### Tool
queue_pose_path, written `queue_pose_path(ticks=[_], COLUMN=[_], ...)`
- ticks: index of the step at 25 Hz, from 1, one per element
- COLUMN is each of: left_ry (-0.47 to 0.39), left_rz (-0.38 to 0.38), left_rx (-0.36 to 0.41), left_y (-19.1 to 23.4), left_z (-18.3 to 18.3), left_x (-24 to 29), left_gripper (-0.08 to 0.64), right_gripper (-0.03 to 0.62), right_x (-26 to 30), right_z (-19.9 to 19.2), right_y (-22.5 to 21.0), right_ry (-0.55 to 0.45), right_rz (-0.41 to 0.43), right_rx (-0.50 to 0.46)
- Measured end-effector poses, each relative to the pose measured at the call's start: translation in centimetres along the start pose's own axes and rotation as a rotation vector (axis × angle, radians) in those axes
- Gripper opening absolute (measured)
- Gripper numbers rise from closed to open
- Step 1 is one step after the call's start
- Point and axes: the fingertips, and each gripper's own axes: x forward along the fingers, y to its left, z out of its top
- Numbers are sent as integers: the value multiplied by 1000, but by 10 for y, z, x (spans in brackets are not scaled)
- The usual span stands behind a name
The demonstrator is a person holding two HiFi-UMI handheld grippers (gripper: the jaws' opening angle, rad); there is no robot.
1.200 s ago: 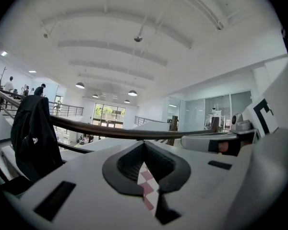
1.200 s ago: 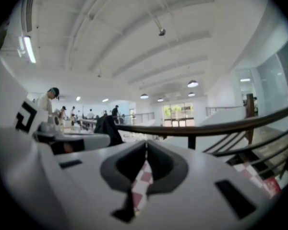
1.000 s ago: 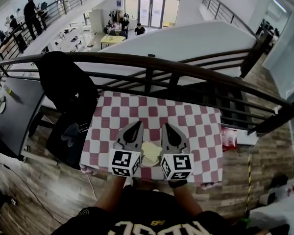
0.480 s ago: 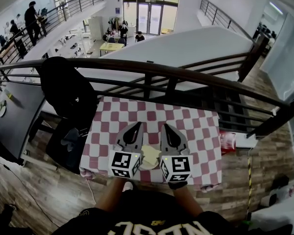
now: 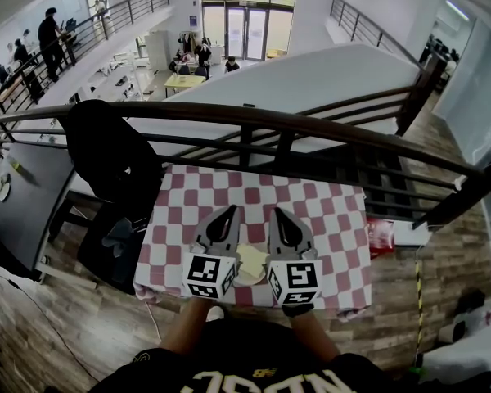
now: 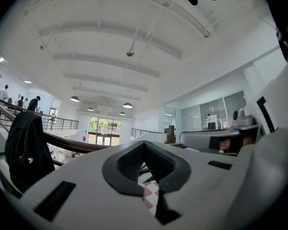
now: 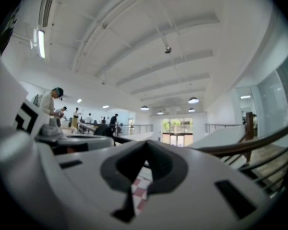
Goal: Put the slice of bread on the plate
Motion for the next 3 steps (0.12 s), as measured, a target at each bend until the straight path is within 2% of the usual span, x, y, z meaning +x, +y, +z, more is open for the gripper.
queue_pose_path(ticks=[3], left_ry=[0], left_rz=[0], left_rx=[2], left_y=[1], left_z=[-1], left_x=[1], left_gripper=[18], right_gripper=[14], right_x=[1], right_z=[-2], right_y=[0], right_ry=[1], right_rz=[1], right_rx=[-1])
